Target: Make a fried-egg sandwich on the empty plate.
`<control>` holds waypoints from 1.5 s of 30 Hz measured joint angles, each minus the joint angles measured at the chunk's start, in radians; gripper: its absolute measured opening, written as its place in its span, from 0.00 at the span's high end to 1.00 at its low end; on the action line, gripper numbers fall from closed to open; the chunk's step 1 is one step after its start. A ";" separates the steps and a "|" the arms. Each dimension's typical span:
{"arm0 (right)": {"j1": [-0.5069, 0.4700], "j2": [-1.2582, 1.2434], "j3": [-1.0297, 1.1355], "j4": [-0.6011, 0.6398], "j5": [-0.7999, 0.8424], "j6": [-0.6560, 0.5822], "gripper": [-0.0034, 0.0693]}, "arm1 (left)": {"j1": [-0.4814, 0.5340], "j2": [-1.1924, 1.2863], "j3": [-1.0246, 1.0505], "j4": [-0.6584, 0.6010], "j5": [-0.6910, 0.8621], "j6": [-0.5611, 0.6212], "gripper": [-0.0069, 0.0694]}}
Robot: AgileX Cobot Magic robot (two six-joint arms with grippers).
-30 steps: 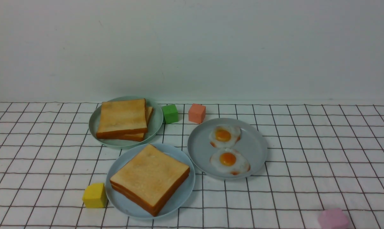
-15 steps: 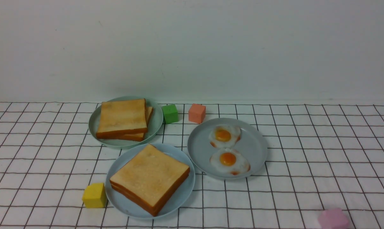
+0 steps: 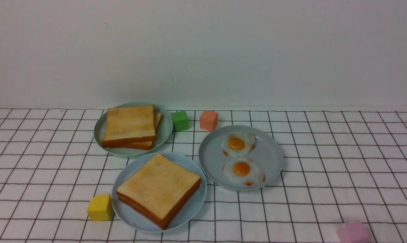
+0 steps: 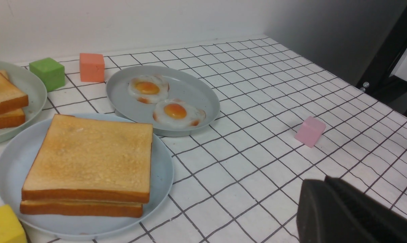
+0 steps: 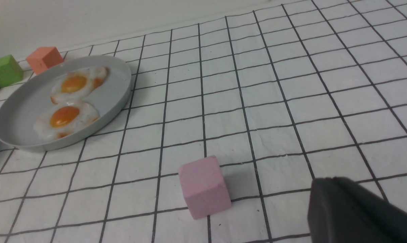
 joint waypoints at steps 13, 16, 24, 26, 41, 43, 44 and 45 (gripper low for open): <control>0.000 0.000 0.000 0.000 0.000 0.000 0.95 | 0.270 -0.164 0.037 -0.078 -0.047 0.098 0.93; 0.000 0.000 0.000 0.000 0.000 0.000 0.95 | 0.438 -0.272 0.083 -0.135 -0.027 0.144 0.93; 0.000 0.000 0.000 0.000 0.000 0.000 0.94 | 0.771 -0.330 0.184 -0.179 0.221 0.136 0.93; 0.000 0.000 0.000 0.000 0.000 0.000 0.94 | 0.782 -0.330 0.189 -0.179 0.298 0.131 0.93; 0.000 0.000 0.000 -0.001 0.000 0.000 0.91 | 0.782 -0.330 0.189 -0.179 0.317 0.131 0.93; 0.000 0.000 0.000 -0.002 0.000 0.000 0.91 | 0.782 -0.330 0.189 -0.179 0.317 0.131 0.93; 0.000 0.000 0.000 -0.002 0.000 0.000 0.90 | 0.782 -0.330 0.189 -0.179 0.317 0.131 0.93; 0.000 0.000 0.000 -0.002 0.000 0.000 0.90 | 0.782 -0.330 0.189 -0.179 0.317 0.131 0.93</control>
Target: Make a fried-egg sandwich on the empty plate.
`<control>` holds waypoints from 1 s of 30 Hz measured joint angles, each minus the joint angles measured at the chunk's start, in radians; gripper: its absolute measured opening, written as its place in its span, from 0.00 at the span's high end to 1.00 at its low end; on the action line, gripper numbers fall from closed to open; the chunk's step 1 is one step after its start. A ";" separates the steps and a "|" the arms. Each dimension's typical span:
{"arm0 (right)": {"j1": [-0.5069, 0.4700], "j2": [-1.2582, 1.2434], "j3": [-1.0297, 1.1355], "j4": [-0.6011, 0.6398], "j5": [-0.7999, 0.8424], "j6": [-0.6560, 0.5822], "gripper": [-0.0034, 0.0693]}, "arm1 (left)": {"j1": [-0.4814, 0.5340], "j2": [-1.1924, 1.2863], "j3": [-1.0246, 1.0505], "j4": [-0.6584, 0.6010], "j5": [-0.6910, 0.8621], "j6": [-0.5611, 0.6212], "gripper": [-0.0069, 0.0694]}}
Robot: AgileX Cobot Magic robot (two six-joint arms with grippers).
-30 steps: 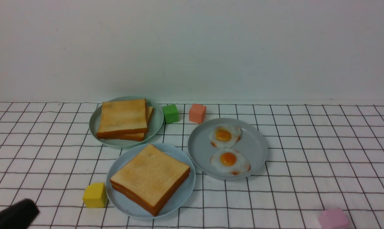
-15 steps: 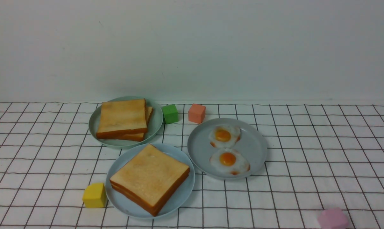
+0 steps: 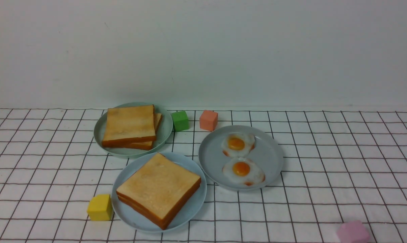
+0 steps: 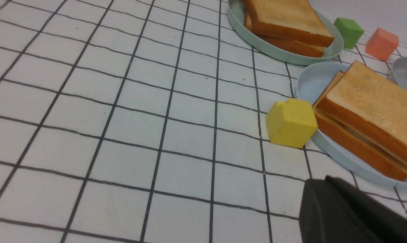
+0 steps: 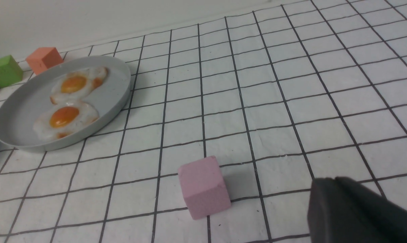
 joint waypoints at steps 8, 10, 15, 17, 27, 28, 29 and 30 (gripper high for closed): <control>0.000 0.000 0.000 0.000 0.000 0.000 0.89 | 0.000 0.000 0.000 0.000 0.000 -0.002 0.93; 0.000 0.000 0.000 0.000 0.000 0.000 0.88 | 0.000 0.000 0.000 0.000 0.000 -0.002 0.93; 0.000 0.000 0.000 0.000 0.000 0.000 0.87 | 0.000 0.000 0.000 0.000 -0.001 -0.002 0.93; 0.000 0.000 0.000 0.000 0.000 0.000 0.87 | 0.000 0.000 0.000 0.000 -0.001 -0.002 0.93; 0.000 0.000 0.000 0.000 0.000 0.001 0.85 | 0.000 0.000 0.000 0.000 -0.001 -0.002 0.93; 0.000 0.000 0.000 0.000 0.000 0.001 0.85 | 0.000 0.000 0.000 0.000 -0.001 -0.002 0.93; 0.000 0.000 0.000 0.000 0.000 0.001 0.84 | 0.000 0.000 0.000 0.000 -0.001 -0.002 0.93; 0.000 0.000 0.000 0.000 0.000 0.001 0.84 | 0.000 0.000 0.000 0.000 -0.001 -0.002 0.93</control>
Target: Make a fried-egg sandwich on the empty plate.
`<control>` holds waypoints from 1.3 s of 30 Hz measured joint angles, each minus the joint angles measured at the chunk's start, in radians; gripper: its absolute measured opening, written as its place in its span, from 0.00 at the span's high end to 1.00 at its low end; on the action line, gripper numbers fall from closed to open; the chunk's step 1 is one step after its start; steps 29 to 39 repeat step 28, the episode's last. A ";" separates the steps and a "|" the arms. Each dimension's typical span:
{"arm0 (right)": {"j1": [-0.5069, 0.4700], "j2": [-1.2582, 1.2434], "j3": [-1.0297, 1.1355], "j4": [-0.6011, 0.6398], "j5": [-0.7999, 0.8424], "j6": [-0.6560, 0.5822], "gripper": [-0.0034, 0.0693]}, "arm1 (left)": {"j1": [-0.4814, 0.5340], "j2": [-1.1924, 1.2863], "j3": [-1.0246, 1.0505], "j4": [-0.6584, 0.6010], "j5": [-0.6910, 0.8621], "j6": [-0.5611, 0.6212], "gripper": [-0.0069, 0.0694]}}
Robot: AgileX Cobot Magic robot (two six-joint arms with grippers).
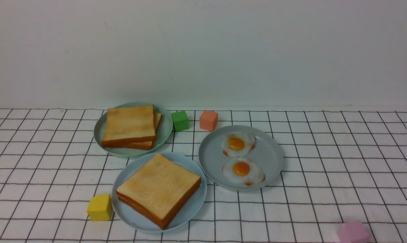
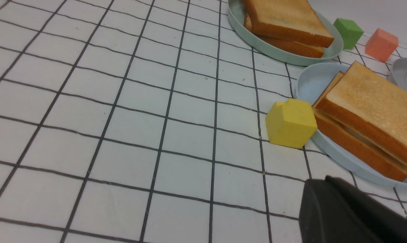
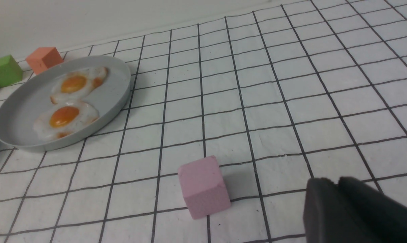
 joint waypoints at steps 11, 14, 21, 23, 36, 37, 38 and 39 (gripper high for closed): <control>0.000 0.000 0.000 -0.001 0.000 0.000 0.82 | 0.000 0.000 0.000 0.000 0.000 0.000 0.92; 0.000 0.000 0.000 -0.001 0.000 0.000 0.81 | 0.000 0.000 0.000 0.000 0.000 -0.001 0.91; 0.000 0.000 0.000 -0.001 0.000 0.000 0.80 | 0.000 0.000 0.000 0.000 0.000 -0.001 0.90; 0.000 0.000 0.000 -0.001 0.000 0.000 0.80 | 0.000 0.000 0.000 0.000 0.000 -0.001 0.90; 0.000 0.000 0.000 -0.001 0.000 0.000 0.79 | 0.000 0.000 0.000 0.000 0.000 -0.001 0.89; 0.000 0.000 0.000 -0.001 0.000 0.000 0.79 | 0.000 0.000 0.000 0.000 0.000 -0.001 0.89; 0.000 0.000 0.000 -0.001 0.000 0.000 0.79 | 0.000 0.000 0.000 0.000 0.000 -0.001 0.89; 0.000 0.000 0.000 -0.001 0.000 0.000 0.79 | 0.000 0.000 0.000 0.000 0.000 -0.001 0.89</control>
